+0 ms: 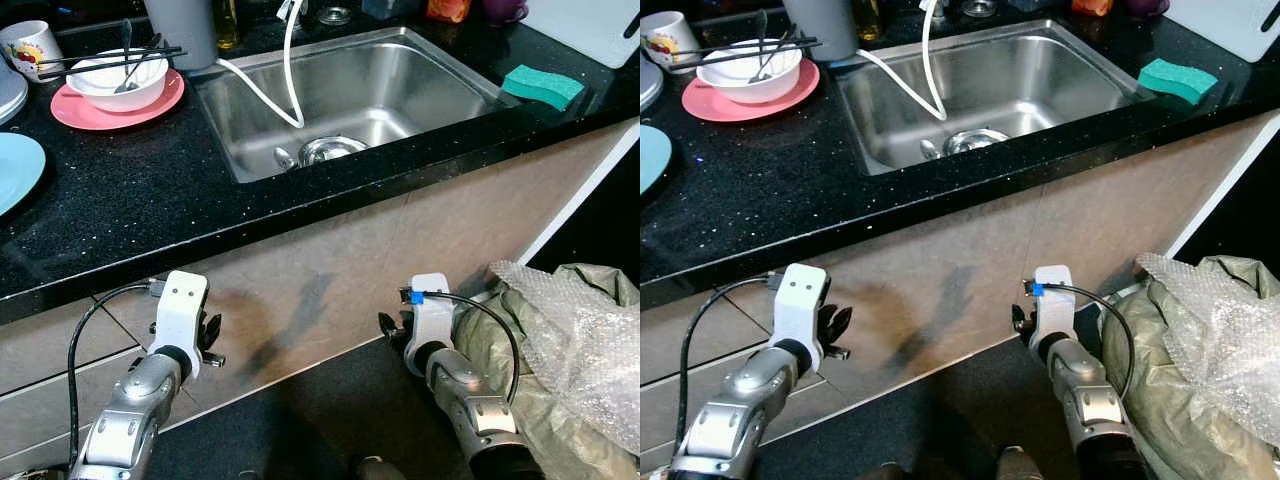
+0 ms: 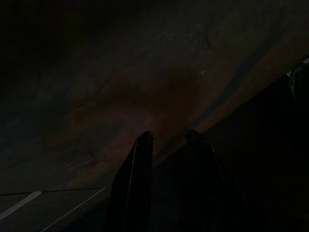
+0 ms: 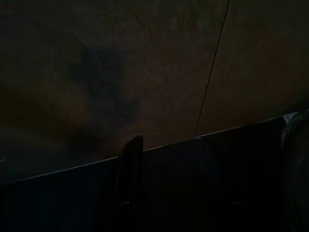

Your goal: Kitchen organization

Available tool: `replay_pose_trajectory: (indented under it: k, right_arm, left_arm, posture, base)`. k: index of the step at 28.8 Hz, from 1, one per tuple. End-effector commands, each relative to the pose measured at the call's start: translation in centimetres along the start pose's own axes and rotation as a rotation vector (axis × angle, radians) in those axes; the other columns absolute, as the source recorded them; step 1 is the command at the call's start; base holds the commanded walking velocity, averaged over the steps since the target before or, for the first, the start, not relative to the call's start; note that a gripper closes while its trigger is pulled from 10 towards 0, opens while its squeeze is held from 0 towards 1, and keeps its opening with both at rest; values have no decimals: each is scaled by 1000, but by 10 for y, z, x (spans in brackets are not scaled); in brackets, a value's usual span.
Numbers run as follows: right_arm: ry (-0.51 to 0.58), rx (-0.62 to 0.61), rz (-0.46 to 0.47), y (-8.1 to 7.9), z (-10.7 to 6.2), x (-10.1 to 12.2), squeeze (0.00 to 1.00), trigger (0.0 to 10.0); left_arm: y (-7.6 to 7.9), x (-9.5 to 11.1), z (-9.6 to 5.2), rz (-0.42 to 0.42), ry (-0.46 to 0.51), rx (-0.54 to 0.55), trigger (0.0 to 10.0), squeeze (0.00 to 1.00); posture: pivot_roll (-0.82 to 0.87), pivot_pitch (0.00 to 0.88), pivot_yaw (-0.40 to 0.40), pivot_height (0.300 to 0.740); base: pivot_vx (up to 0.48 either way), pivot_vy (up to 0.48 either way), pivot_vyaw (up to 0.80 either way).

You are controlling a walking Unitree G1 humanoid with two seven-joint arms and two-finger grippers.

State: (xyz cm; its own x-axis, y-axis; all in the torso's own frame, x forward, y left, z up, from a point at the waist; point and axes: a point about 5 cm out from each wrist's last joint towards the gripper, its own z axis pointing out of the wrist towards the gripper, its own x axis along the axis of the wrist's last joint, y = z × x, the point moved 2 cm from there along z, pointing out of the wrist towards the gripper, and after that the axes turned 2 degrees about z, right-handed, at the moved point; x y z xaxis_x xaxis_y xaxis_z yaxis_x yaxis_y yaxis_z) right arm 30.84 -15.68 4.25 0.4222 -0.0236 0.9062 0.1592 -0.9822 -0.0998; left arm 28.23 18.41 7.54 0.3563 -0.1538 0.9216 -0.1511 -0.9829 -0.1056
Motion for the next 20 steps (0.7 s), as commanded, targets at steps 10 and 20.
replay_pose_trajectory:
  k: [10, 20]
  right_arm:
    - [-199, 52, -38, -5, 4, -41, 0, 10000]
    - [-359, 77, -116, -15, 8, -79, 0, 10000]
  left_arm:
    - [10, -41, 13, 53, -182, -33, 10000, 0]
    - [45, -63, 40, 211, -320, -168, 10000, 0]
  posture:
    - [21, 114, -2, 740]
    - [16, 103, -18, 740]
  base:
    - [0, 0, 0]
    - [0, 0, 0]
